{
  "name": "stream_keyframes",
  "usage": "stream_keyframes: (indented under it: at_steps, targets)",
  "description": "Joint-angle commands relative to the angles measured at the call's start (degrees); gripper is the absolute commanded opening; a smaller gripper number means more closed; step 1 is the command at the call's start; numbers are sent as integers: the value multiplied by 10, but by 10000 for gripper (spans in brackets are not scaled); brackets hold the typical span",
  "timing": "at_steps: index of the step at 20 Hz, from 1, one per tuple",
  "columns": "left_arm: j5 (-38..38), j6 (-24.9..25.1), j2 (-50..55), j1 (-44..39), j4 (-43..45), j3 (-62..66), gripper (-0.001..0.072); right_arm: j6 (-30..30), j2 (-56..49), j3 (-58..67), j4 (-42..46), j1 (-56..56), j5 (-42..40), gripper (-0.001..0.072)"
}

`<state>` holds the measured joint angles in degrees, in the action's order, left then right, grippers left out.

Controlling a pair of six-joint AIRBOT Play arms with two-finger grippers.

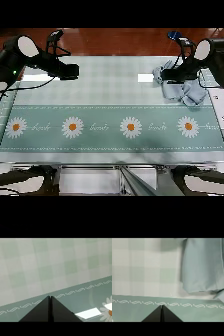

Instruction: Fold the shirts.

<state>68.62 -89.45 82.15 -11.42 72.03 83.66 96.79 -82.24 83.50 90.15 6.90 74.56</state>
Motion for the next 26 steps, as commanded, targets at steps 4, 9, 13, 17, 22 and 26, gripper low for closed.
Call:
stream_keyframes:
  at_steps: [4, 9, 13, 17, 22, 26]
  targets:
    - [0, 0, 0, 0, 0, 0, 18, 0, 0, 0, 0, 1, 0, 18]
    - [0, 0, 0, 0, 0, 0, 18, 0, 0, 0, 0, 1, 0, 18]
    - [0, 0, 0, 0, 0, 0, 18, 0, 0, 0, 0, 1, 0, 17]
    - [-57, 0, 0, 0, 0, 0, 18, 0, 0, 0, 9, 1, -45, 18]
    - [-189, 0, 1, 0, 0, 0, 20, 0, 0, 0, 16, 1, -196, 19]
    - [-299, 4, 18, 1, 8, 0, 509, 68, -6, 0, 189, -5, -260, 415]
